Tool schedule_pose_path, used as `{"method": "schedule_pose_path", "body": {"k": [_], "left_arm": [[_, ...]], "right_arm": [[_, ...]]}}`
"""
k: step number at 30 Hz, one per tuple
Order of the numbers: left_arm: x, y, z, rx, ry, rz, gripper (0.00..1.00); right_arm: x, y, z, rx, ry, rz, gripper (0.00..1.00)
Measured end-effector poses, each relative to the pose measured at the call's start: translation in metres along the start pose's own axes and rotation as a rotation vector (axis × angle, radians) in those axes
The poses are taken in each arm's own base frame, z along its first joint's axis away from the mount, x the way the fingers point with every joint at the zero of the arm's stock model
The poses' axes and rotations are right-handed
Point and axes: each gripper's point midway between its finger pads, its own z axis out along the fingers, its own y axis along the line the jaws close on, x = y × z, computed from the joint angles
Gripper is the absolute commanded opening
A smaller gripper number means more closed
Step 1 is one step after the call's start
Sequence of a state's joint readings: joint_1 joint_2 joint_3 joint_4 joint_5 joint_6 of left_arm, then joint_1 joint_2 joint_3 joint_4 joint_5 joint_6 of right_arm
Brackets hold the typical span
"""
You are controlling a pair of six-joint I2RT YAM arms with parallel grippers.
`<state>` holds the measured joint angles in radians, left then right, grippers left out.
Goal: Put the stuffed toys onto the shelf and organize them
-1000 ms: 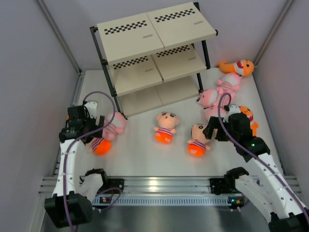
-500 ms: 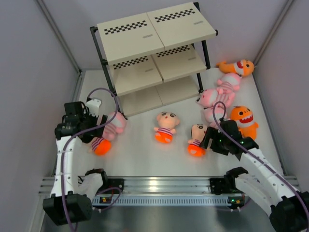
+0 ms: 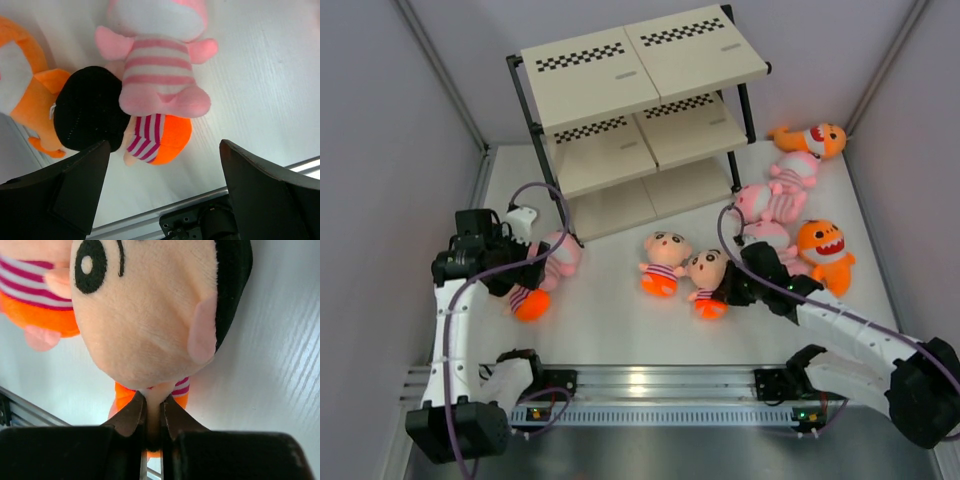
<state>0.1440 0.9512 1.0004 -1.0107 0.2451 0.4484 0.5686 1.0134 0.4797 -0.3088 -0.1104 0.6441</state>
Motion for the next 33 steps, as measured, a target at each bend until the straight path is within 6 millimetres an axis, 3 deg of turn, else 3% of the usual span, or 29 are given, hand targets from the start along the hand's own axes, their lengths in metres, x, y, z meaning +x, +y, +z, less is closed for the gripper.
{"method": "schedule_pose_path", "body": {"k": [2, 4, 10, 14, 18, 22, 29, 32, 33], "left_arm": [[-0.005, -0.008, -0.003, 0.046, -0.010, 0.013, 0.96], [-0.015, -0.021, -0.011, 0.118, -0.040, 0.039, 0.98], [-0.063, -0.057, -0.047, 0.317, -0.223, 0.137, 0.98], [-0.096, -0.077, -0.073, 0.438, -0.356, 0.189, 0.98], [-0.113, -0.096, -0.094, 0.551, -0.449, 0.219, 0.98], [-0.115, -0.105, -0.100, 0.611, -0.472, 0.220, 0.99], [-0.114, -0.105, -0.098, 0.614, -0.465, 0.228, 0.98], [-0.114, -0.106, -0.099, 0.622, -0.471, 0.235, 0.60], [-0.114, -0.107, -0.100, 0.627, -0.472, 0.233, 0.20]], "right_arm": [[-0.006, 0.010, -0.007, -0.022, -0.005, -0.078, 0.00], [-0.020, 0.034, -0.020, -0.087, -0.026, -0.168, 0.00], [-0.086, 0.155, -0.090, -0.426, -0.212, -0.385, 0.00], [-0.106, 0.206, -0.104, -0.537, -0.250, -0.430, 0.00], [-0.095, 0.245, -0.084, -0.590, -0.174, -0.477, 0.00], [-0.070, 0.280, -0.068, -0.649, -0.078, -0.533, 0.00], [-0.046, 0.313, -0.079, -0.769, -0.020, -0.602, 0.00], [-0.046, 0.318, -0.078, -0.778, -0.018, -0.610, 0.00], [-0.045, 0.318, -0.077, -0.777, -0.015, -0.610, 0.00]]}}
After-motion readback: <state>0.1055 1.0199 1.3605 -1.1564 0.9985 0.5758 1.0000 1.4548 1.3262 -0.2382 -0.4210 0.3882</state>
